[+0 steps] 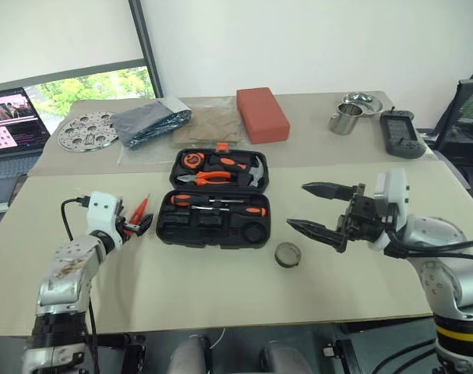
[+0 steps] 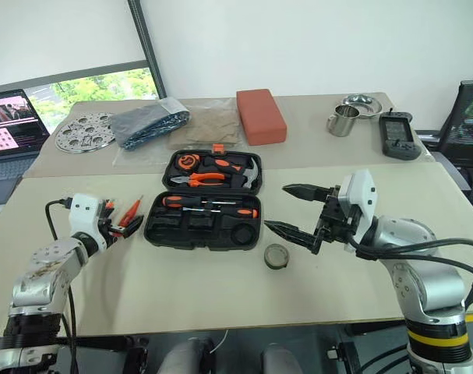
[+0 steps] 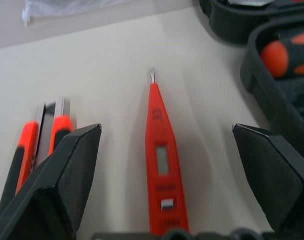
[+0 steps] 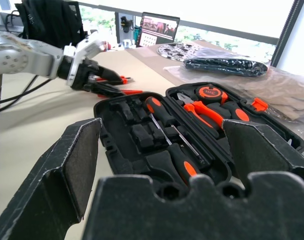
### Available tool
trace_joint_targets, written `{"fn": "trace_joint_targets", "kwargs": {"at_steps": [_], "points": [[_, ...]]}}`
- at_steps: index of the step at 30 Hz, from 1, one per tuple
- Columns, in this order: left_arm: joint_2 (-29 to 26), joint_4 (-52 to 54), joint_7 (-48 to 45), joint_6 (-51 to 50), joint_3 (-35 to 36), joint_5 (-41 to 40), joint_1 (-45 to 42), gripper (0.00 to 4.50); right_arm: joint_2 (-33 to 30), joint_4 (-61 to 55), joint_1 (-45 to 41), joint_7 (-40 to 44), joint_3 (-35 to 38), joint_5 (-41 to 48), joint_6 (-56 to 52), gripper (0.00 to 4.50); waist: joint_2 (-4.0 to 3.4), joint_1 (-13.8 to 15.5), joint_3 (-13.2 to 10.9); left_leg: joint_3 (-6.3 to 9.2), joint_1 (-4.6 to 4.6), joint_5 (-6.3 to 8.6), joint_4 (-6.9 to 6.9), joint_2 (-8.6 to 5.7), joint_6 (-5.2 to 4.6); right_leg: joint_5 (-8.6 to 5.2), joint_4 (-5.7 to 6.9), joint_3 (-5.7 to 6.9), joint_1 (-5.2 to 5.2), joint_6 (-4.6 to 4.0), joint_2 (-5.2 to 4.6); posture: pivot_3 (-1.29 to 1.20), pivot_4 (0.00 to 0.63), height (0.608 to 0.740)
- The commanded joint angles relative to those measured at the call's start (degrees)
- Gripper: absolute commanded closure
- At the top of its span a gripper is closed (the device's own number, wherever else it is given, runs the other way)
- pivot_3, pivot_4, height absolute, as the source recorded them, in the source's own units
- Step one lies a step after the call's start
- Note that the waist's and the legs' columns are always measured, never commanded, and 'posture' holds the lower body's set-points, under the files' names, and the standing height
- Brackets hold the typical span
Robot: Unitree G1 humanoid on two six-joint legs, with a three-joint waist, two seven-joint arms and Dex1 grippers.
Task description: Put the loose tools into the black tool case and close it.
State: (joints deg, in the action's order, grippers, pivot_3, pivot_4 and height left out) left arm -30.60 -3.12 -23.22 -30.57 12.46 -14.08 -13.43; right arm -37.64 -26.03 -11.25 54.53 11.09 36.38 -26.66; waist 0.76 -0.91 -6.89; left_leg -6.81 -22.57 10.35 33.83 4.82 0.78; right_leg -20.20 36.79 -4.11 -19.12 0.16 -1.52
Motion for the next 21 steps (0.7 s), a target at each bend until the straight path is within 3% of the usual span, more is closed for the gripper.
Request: {"fn": "trace_joint_targets", "kwargs": {"at_steps": [1, 5, 8, 17, 21], "points": [[-0.17, -2.15, 1.87, -1.84, 0.24, 1.24, -1.31, 0.00, -1.14, -2.83, 0.29, -1.24, 2.58, 1.95, 0.03, 0.04, 0.00, 0.02, 0.00, 0.00, 0.00, 0.00, 0.00, 0.00, 0.00, 0.00, 0.00, 0.01, 0.00, 0.00, 0.00, 0.00, 0.150, 0.740], [-0.16, -3.37, 1.70, -3.54, -0.40, 1.22, -2.29, 0.00, -1.69, -2.60, 0.86, -1.56, 3.39, 2.18, 0.88, 0.04, 0.01, 0.21, 0.00, 0.02, 0.02, -0.01, 0.03, -0.01, 0.01, 0.00, 0.02, 0.03, 0.03, 0.01, -0.01, 0.00, 0.150, 0.740], [0.52, -3.32, 1.13, -4.49, -1.16, 0.83, -3.09, 0.72, -2.04, -1.97, 1.29, -0.95, 4.12, 2.86, 1.17, 0.00, 0.00, 0.20, 0.00, 0.01, 0.08, -0.01, 0.02, 0.00, 0.01, 0.00, 0.02, 0.03, 0.08, 0.02, -0.01, 0.00, 0.150, 0.740], [1.01, -3.43, 1.46, -5.52, -1.34, 1.09, -3.51, 4.00, -3.18, -0.41, 1.61, 0.32, 4.82, 1.67, 2.65, 0.00, 0.00, 0.07, 0.00, 0.01, 0.22, -0.01, 0.02, -0.02, 0.02, 0.00, 0.01, 0.01, 0.22, 0.02, 0.03, 0.00, 0.150, 0.740], [0.74, -3.54, 1.38, -5.15, -1.21, 1.21, -3.58, 4.01, -3.25, -0.29, 1.33, 0.06, 4.91, 1.64, 2.72, 0.00, 0.00, 0.08, 0.00, 0.01, 0.21, -0.01, 0.02, -0.02, 0.02, 0.00, 0.01, 0.01, 0.23, 0.02, 0.02, 0.00, 0.150, 0.740]]}}
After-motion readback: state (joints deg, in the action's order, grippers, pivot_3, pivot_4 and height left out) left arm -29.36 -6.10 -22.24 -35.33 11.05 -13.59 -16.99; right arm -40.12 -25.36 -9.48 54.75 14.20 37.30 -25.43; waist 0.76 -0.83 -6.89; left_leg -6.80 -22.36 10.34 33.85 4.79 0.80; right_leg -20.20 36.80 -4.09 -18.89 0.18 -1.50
